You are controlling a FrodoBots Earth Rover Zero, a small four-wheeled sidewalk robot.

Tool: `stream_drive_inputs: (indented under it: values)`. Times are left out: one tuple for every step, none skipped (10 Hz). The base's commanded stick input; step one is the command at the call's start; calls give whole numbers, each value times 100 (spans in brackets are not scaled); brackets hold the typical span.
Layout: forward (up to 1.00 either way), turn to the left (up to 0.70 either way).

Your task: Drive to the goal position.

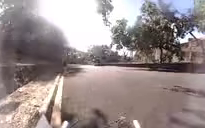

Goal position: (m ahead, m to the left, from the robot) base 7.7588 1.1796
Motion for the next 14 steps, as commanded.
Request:
stream_drive_inputs:
  values:
    - [70, 29]
    - [70, 30]
    - [70, 31]
    - [70, 32]
    - [70, 33]
    - [70, 34]
    - [70, 34]
    - [70, 33]
    - [70, 33]
    - [70, 32]
    - [70, 32]
    - [70, 31]
    - [70, 27]
    - [70, 22]
